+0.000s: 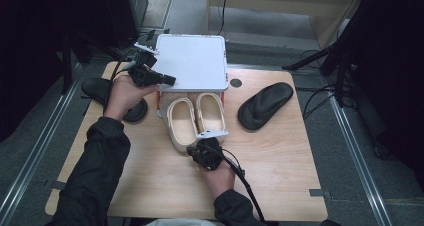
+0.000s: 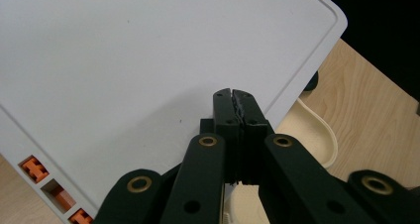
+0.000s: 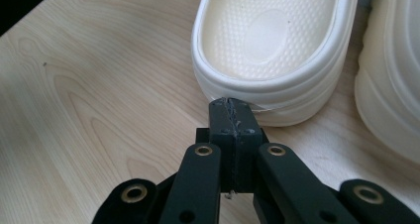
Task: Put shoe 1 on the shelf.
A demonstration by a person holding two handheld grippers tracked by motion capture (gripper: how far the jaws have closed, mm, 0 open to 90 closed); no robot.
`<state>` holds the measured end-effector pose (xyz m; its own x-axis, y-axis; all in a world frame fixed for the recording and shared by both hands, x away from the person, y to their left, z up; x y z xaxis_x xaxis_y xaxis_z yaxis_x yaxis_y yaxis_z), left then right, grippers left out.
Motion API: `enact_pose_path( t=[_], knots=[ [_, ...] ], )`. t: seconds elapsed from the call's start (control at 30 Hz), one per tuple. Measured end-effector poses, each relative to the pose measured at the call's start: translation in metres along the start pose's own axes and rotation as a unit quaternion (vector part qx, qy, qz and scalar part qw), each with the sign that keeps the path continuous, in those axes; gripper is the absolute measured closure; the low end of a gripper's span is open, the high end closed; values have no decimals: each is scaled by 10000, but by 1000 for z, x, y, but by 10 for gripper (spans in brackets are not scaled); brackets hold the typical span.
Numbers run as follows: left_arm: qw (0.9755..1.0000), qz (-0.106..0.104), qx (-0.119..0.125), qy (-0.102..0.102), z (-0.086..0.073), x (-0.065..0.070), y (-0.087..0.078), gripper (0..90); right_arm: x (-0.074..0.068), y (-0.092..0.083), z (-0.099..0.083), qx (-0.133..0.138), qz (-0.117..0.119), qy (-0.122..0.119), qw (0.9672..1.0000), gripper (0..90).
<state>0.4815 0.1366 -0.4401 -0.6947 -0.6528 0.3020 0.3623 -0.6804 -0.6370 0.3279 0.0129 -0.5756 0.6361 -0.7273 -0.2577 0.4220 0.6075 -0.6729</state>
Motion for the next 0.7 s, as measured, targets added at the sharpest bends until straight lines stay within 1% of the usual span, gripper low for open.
enact_pose_path(
  t=[0.1,0.23,0.37,0.4,0.43,0.6,0.63,0.7],
  knots=[
    [10000,1,0,-2,0,0,0,900,-3,2,7,5,57,-38,10000,900],
    [10000,2,-2,-2,0,0,0,900,-4,6,13,-7,33,-63,10000,900],
    [10000,9,-10,14,0,0,0,900,-5,12,23,40,15,-85,10000,900],
    [10000,10,-11,14,0,0,0,900,-4,13,26,61,15,-122,9999,900],
    [10000,12,-12,8,0,0,0,900,-4,15,28,30,3,-83,10000,900],
    [10000,13,-7,-4,0,0,0,900,-2,27,38,-70,-62,-129,9999,900],
    [10000,11,-5,-6,0,0,0,900,-2,30,40,-47,-66,-148,9999,900],
    [10000,14,-5,-9,0,0,0,900,-1,34,44,-77,-85,-123,9999,900]
  ],
)
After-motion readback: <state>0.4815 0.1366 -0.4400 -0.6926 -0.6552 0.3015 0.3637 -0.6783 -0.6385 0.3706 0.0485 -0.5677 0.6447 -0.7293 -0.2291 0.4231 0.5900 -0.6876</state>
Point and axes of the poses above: each handheld gripper's, and its own axes: y roughly forward along the jaws, z roughly out of its top, x roughly to its right, the point moved 9 cm from there along y, roughly forward along the jaws, and after that the axes turned 2 degrees about -z, right-handed, at the moved point
